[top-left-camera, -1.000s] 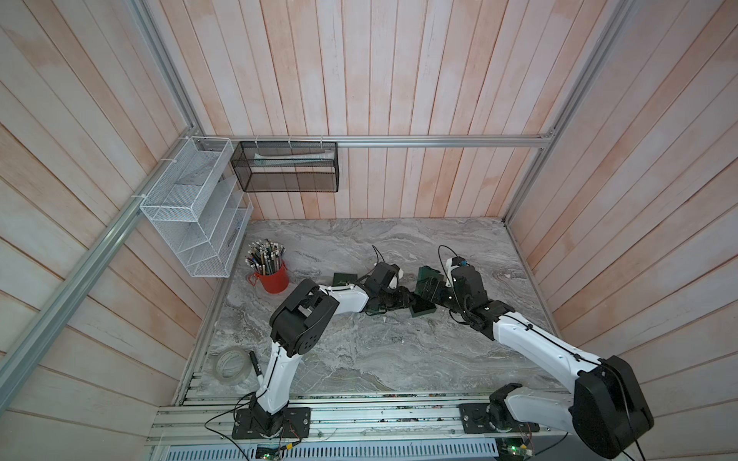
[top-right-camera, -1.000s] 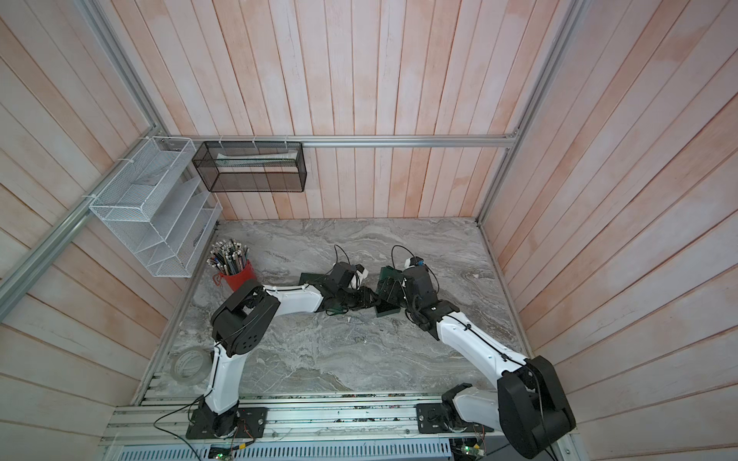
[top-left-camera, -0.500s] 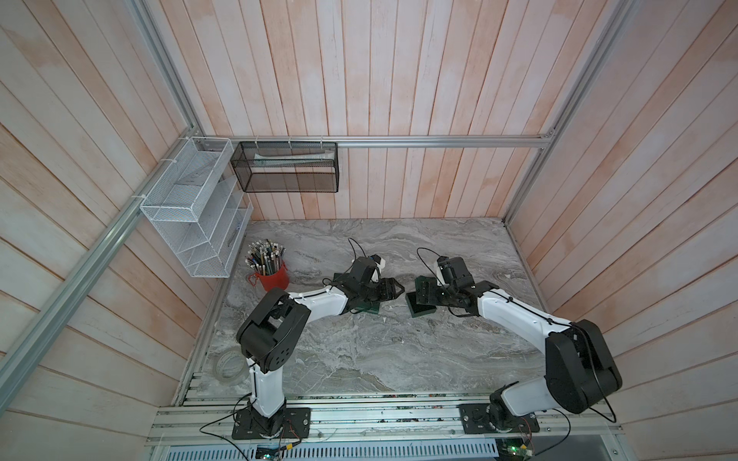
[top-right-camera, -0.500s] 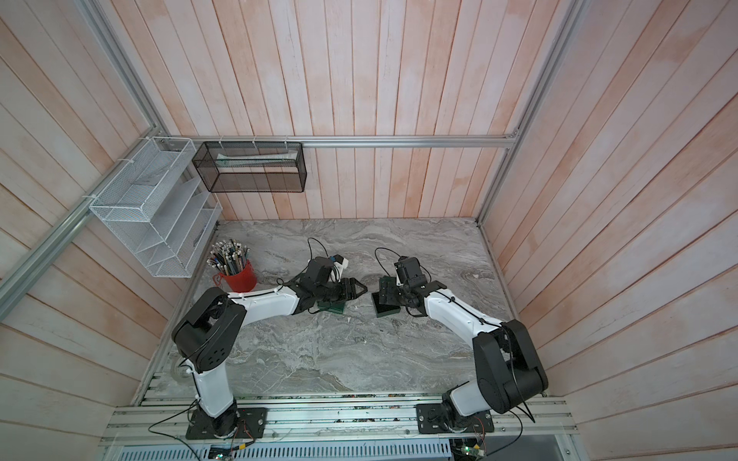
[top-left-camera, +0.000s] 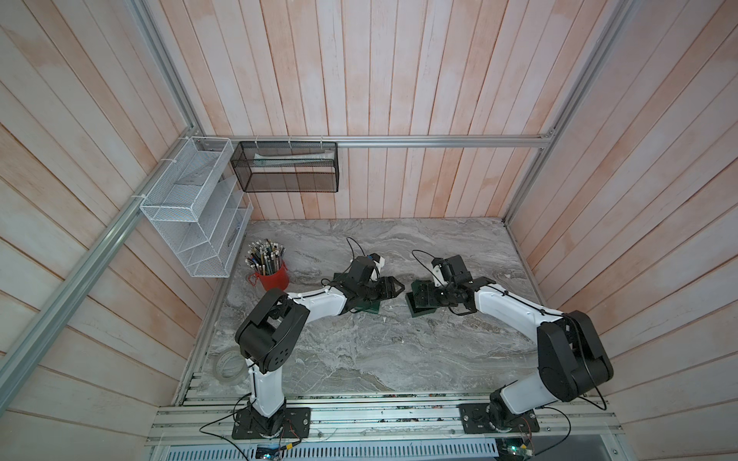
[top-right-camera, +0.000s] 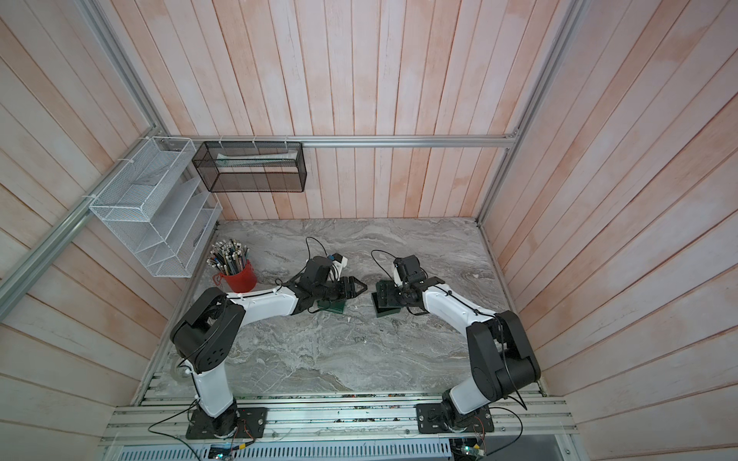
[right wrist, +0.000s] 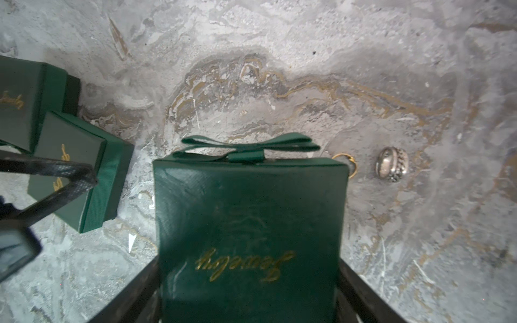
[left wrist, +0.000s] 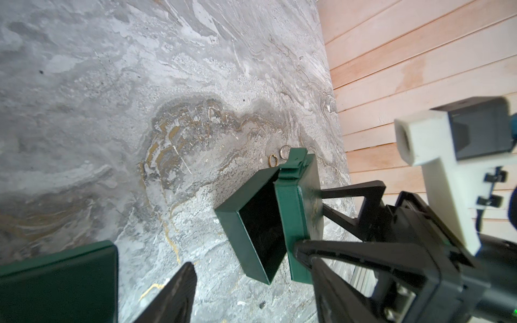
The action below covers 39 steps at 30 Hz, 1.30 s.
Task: Take the rings out of the lift-off lid box
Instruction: Close the lid on the jewelry box.
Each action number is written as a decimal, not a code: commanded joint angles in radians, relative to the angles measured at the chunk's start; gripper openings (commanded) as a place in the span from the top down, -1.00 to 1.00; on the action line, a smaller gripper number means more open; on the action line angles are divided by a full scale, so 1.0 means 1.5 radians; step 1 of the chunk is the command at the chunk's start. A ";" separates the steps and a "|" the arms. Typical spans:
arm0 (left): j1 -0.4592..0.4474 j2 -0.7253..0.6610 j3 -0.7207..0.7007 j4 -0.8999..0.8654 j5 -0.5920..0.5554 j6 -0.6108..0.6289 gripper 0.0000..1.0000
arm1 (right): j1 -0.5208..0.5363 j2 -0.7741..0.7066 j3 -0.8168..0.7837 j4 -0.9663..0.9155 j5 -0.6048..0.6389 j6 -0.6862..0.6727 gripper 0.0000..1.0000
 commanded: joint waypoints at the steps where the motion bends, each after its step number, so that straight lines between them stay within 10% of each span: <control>1: 0.000 0.011 -0.003 0.018 0.011 -0.006 -0.36 | -0.002 0.013 -0.007 0.008 -0.032 -0.002 -0.68; 39: 0.000 0.012 -0.030 0.050 0.027 -0.021 -0.36 | 0.003 0.044 0.027 -0.016 0.009 -0.076 -0.72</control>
